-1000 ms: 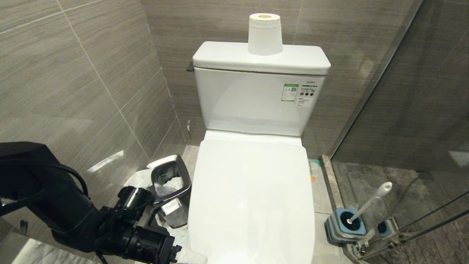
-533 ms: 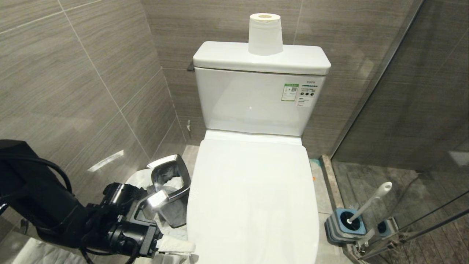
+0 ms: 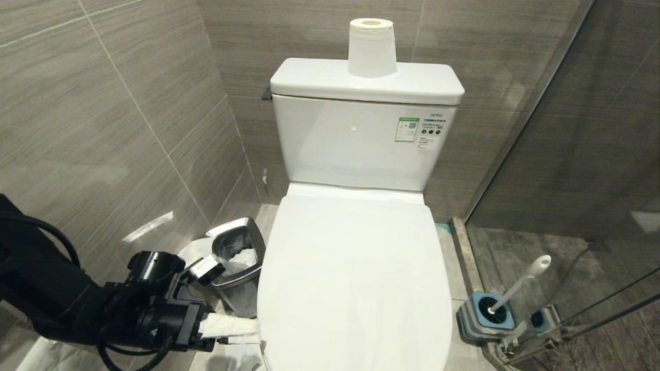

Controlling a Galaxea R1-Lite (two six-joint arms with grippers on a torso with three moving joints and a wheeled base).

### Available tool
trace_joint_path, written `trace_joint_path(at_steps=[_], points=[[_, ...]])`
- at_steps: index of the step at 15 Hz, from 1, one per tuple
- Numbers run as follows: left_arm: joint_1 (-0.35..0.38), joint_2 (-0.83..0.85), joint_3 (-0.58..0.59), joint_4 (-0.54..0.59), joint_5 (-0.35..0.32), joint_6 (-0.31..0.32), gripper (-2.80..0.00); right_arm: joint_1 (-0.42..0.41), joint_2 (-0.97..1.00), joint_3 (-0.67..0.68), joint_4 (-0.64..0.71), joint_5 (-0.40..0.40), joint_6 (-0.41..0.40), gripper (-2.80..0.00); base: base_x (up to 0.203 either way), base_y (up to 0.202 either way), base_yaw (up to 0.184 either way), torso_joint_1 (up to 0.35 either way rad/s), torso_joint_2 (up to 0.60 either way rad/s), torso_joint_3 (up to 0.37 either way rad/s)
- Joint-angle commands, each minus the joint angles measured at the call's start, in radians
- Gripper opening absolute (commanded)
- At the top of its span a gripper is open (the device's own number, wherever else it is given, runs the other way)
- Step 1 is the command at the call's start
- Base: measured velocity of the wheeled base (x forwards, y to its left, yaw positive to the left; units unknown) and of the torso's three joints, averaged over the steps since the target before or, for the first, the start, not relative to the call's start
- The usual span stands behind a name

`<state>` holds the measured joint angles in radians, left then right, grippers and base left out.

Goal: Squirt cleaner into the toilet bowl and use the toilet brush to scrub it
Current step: Use the left hand to lift the toilet lid slightly

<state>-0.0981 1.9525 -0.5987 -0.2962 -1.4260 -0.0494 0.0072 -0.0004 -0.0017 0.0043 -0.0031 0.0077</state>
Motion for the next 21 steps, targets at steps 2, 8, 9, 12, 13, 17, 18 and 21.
trace_joint_path(at_steps=[2, 8, 9, 12, 13, 17, 18, 21], points=[[0.011, -0.036, 0.0, 0.007, -0.028, -0.005, 0.0, 0.0, 0.0, 0.0, 0.0, 0.0, 0.0, -2.8, 0.0, 0.0, 0.0, 0.0, 0.0, 0.0], [0.011, -0.124, 0.002, 0.06, -0.049, -0.027, 0.0, 0.0, -0.001, 0.0, 0.0, 0.0, 0.0, -2.8, 0.0, 0.0, 0.0, 0.0, 0.0, 0.0], [0.009, -0.143, 0.001, 0.06, -0.049, -0.029, 0.0, 0.0, 0.0, 0.0, 0.0, 0.0, 0.0, -2.8, 0.0, 0.0, 0.0, 0.0, 0.0, 0.0], [-0.029, -0.169, 0.0, 0.063, -0.048, -0.033, 0.0, 0.0, 0.0, 0.0, 0.0, 0.0, 0.0, -2.8, 0.0, 0.0, 0.0, 0.0, 0.0, 0.0], [-0.044, -0.176, 0.0, 0.063, -0.048, -0.033, 0.0, 0.0, 0.0, 0.0, 0.0, 0.0, 0.0, -2.8, 0.0, 0.0, 0.0, 0.0, 0.0, 0.0], [-0.061, -0.182, -0.001, 0.063, -0.048, -0.035, 0.0, 0.0, 0.0, 0.0, 0.0, 0.0, 0.0, -2.8, 0.0, 0.0, 0.0, 0.0, 0.0, 0.0], [-0.061, -0.182, -0.001, 0.063, -0.048, -0.035, 0.0, 0.0, 0.0, 0.0, 0.0, 0.0, 0.0, -2.8, 0.0, 0.0, 0.0, 0.0, 0.0, 0.0], [-0.06, -0.184, -0.008, 0.061, -0.052, -0.037, 0.0, 0.0, 0.0, 0.0, 0.0, 0.0, 0.0, -2.8, 0.0, 0.0, 0.0, 0.0, 0.0, 0.0]])
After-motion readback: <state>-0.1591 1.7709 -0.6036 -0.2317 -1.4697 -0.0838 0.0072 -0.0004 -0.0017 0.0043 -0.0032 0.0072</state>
